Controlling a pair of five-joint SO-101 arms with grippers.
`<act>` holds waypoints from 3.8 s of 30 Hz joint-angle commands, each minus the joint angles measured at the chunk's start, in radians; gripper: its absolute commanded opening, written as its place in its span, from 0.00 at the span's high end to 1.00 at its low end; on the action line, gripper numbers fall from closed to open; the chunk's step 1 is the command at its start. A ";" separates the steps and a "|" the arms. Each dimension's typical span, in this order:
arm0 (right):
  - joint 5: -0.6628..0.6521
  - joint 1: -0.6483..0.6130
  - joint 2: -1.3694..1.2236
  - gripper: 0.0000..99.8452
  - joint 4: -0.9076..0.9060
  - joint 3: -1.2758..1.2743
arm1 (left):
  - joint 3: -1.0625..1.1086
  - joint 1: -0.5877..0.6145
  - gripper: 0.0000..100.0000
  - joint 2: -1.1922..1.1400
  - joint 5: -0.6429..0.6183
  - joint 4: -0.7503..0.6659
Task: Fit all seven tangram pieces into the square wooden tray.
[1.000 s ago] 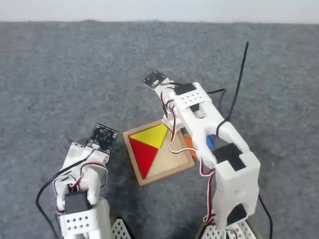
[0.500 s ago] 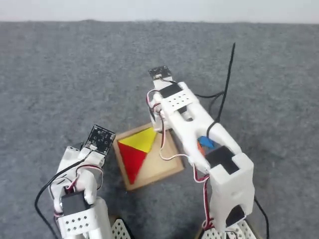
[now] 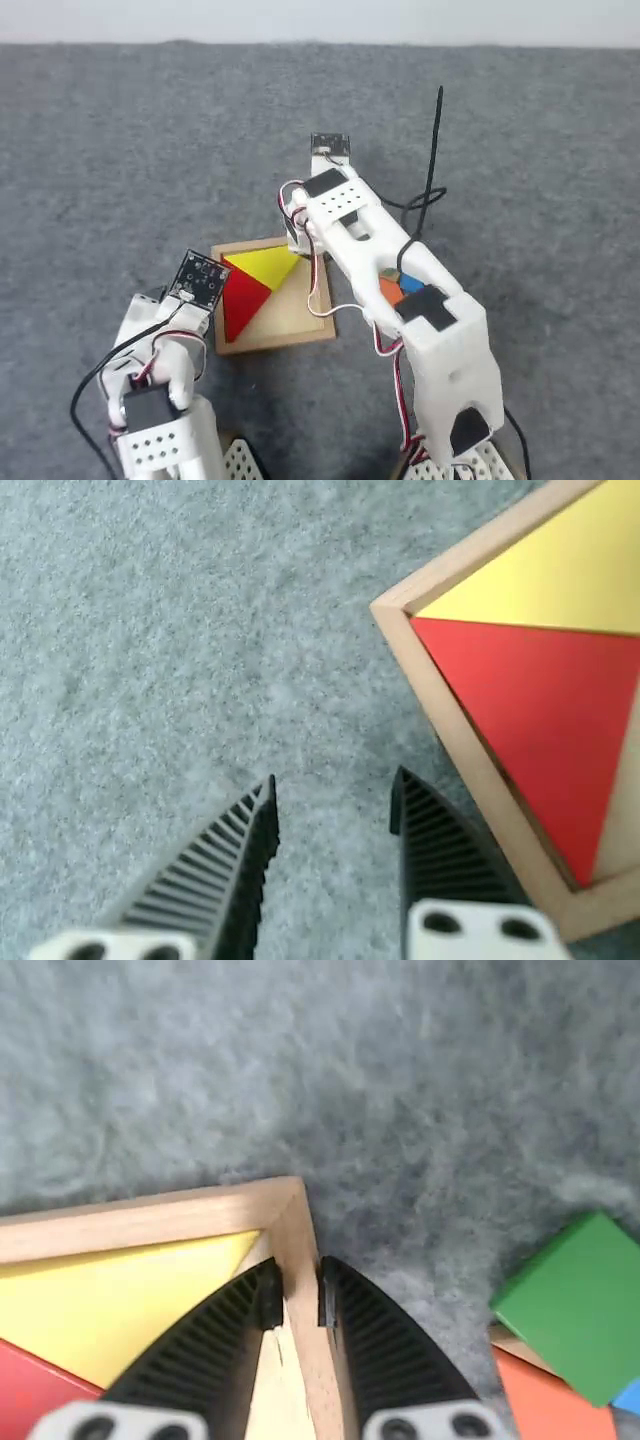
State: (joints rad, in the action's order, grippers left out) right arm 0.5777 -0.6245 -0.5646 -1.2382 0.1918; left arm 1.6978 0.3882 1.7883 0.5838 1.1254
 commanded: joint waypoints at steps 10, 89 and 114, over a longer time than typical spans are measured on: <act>-0.285 0.002 -0.015 0.80 -0.277 0.318 | -0.013 0.006 0.82 0.018 0.008 -0.003; -1.132 0.243 0.134 0.73 -0.185 -0.012 | -0.013 0.008 0.82 0.018 0.009 0.003; -1.223 0.234 -0.012 0.67 -0.248 0.006 | -0.013 0.008 0.82 0.018 0.008 0.003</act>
State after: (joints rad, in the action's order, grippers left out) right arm -0.6160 -0.3851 -0.5570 -1.4914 0.1749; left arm 1.6978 0.3882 1.7883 0.5838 1.1254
